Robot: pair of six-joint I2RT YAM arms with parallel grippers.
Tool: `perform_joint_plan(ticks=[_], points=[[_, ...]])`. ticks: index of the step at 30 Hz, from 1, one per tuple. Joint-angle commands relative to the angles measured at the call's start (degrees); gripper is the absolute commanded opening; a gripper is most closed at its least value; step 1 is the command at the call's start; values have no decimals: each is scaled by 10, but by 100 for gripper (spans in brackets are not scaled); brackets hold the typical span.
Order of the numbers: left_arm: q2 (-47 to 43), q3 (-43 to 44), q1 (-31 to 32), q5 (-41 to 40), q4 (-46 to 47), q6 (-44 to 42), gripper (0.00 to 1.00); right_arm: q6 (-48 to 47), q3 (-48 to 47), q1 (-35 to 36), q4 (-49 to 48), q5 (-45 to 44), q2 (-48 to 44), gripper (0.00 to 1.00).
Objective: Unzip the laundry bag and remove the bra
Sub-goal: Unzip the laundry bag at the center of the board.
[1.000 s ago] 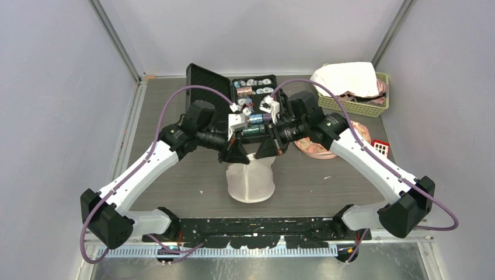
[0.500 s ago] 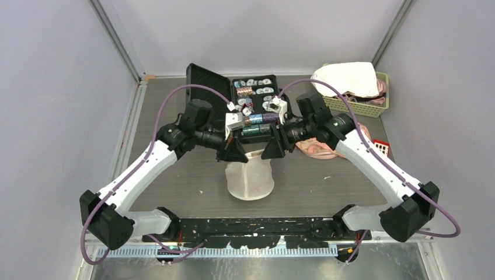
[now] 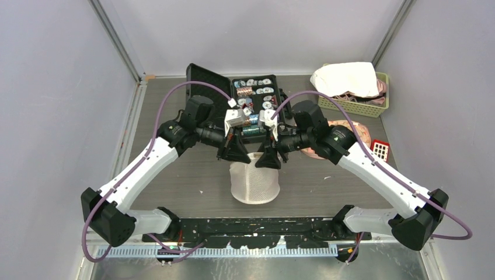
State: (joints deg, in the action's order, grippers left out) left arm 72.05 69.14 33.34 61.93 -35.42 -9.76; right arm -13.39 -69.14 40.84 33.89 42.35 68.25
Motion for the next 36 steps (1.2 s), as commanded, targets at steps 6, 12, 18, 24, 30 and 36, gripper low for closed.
perform_joint_plan(ticks=[6,12,18,24,30,36], points=[[-47,7,-1,-23,28,1,16,-31,-12,12,-12,-5,6,1],[-148,-73,0,-167,104,-60,34,36,-11,12,-23,19,0,1],[-175,-96,-1,-171,102,-107,40,58,-7,12,-32,22,-8,1],[-154,-92,0,-167,144,-37,37,65,-9,12,-38,20,-6,1],[-143,-92,5,-132,160,-16,45,75,-15,13,-39,18,-1,1],[-158,-96,24,-146,134,-102,47,97,-16,12,-48,20,2,1]])
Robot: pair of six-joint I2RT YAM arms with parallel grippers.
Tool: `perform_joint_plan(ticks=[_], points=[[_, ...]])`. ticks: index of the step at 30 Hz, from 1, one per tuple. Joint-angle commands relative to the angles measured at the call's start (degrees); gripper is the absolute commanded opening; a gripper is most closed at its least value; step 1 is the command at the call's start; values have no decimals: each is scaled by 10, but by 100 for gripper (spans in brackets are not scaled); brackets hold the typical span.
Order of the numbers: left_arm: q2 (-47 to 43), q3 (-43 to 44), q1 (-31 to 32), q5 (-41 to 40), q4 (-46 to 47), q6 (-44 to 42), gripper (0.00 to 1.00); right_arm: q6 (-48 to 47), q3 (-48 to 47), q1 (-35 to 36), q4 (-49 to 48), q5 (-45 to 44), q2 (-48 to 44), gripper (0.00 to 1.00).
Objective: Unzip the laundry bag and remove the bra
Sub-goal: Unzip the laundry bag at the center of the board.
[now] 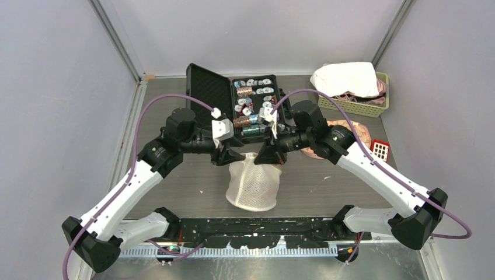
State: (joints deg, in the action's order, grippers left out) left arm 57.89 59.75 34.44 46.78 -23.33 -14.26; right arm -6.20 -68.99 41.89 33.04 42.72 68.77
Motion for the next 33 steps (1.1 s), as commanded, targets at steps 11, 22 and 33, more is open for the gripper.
perform_joint_plan(ticks=[11,22,33], points=[[-11,4,62,-70,-13,-125,43,51,-19,2,-50,25,1,1],[-12,15,64,-67,-34,-116,0,47,-17,1,-40,17,1,1],[50,82,123,-55,-5,-59,0,52,-36,13,-54,30,37,1]])
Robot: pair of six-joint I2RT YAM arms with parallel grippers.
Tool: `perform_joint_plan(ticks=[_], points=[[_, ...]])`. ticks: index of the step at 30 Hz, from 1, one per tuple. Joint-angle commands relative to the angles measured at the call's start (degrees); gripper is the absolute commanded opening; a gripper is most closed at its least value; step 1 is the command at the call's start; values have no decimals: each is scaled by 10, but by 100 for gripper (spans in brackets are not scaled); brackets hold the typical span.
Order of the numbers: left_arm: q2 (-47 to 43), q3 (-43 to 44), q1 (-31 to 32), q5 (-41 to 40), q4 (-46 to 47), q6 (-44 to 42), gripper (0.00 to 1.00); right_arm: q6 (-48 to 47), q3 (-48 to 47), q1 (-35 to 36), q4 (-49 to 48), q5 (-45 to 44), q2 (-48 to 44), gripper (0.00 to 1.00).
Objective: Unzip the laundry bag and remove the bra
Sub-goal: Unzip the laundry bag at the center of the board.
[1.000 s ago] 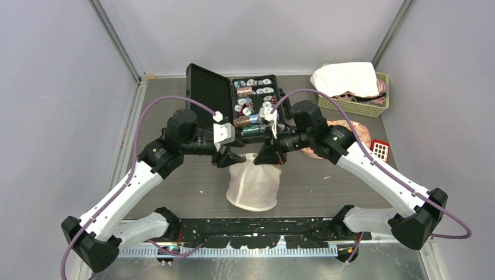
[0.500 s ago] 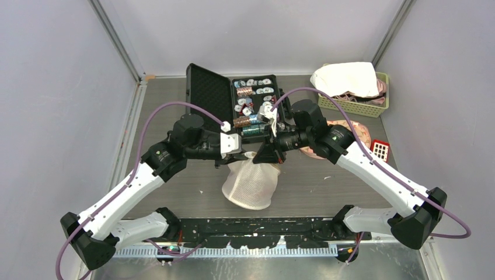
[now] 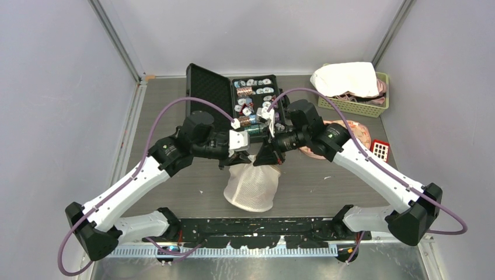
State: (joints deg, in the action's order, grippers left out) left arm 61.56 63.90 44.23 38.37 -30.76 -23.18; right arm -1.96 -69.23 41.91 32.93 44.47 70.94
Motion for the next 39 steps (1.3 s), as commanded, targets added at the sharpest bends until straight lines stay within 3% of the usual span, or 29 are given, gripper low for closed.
perform_joint_plan(ticks=[1,9,32,39], points=[[16,41,29,29,78,33,0,10,-34,14,-55,13,16,1],[10,43,72,31,45,-63,0,5,-35,14,-49,4,24,1],[13,84,116,5,47,-119,0,48,-58,6,-5,-85,119,1],[-15,53,129,-16,67,-164,0,87,-65,-5,5,-40,148,1]])
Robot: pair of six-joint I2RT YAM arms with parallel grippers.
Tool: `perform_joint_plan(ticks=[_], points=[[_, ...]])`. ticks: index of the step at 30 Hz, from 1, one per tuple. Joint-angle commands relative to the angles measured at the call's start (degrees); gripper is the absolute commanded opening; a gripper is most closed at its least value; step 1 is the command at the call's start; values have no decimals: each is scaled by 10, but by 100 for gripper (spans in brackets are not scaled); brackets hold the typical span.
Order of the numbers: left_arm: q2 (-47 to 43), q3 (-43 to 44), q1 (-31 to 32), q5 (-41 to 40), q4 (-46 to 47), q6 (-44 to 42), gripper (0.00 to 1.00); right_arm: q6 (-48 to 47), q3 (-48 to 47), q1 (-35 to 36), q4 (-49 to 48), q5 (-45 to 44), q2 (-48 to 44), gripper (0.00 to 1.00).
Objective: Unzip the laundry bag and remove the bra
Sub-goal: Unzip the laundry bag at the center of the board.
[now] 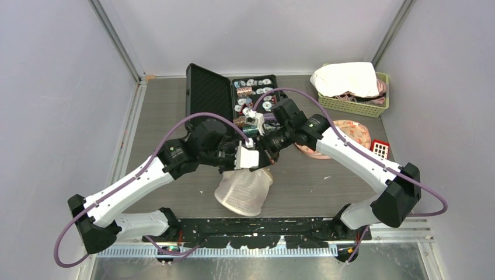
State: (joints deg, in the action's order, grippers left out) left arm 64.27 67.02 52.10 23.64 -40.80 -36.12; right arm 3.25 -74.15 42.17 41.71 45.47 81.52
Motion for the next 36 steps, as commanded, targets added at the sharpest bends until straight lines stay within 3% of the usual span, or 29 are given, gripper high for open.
perform_joint_plan(ticks=[1,12,36], points=[[-48,16,53,125,175,-38,0,34,-16,-8,-80,-38,45,1],[-72,-25,85,62,211,-117,0,18,-39,-8,-43,21,74,1],[-19,-17,151,4,262,-99,0,15,-91,9,-61,15,116,1]])
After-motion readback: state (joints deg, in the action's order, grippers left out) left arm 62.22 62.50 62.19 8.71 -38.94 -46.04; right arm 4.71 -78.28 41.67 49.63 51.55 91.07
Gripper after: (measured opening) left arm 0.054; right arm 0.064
